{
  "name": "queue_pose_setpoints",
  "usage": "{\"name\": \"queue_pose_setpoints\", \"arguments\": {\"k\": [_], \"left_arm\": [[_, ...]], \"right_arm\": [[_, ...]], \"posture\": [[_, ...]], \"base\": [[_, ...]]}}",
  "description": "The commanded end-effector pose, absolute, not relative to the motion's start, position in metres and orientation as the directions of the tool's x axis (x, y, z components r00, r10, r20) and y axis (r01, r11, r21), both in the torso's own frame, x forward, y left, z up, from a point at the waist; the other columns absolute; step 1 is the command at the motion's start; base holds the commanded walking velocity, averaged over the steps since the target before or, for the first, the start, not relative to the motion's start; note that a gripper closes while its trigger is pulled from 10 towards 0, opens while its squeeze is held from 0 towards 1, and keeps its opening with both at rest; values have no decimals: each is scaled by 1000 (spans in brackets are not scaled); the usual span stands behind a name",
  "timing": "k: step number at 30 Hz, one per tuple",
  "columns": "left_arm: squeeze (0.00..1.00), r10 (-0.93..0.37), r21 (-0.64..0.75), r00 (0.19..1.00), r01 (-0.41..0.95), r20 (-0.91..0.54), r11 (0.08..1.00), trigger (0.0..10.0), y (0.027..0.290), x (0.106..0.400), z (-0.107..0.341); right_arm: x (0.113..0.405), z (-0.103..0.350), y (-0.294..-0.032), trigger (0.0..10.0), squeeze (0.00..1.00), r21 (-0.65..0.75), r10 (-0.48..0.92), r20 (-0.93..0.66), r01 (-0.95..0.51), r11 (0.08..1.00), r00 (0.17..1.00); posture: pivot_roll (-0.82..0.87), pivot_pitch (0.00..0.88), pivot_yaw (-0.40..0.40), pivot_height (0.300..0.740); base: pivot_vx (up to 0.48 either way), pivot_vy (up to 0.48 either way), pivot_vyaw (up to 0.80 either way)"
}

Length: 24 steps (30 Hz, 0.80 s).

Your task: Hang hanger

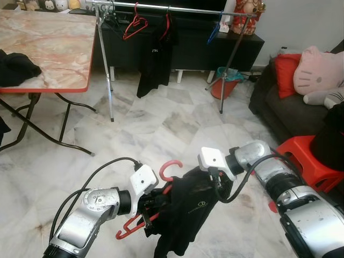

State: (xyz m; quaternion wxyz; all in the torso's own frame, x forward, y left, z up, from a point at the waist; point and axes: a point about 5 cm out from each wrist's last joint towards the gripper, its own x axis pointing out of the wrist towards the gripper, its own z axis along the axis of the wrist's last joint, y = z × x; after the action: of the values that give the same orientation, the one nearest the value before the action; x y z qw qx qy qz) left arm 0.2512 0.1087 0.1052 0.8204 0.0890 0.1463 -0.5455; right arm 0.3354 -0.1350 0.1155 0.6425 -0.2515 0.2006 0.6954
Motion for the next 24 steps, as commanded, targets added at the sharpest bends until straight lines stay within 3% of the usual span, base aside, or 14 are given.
{"name": "queue_pose_setpoints", "arguments": {"k": [1,24], "left_arm": [[0,-899,62,373,927,-228,369,10000,97,257,129],[0,-903,100,372,928,-216,359,10000,95,260,133]], "right_arm": [[326,105,-128,0,0,17,796,-590,-987,-157,-137],[319,100,-122,0,0,63,792,-573,-975,-214,-211]], "posture": [[121,39,-180,740],[120,45,-181,740]], "base": [[0,0,0],[0,0,0]]}}
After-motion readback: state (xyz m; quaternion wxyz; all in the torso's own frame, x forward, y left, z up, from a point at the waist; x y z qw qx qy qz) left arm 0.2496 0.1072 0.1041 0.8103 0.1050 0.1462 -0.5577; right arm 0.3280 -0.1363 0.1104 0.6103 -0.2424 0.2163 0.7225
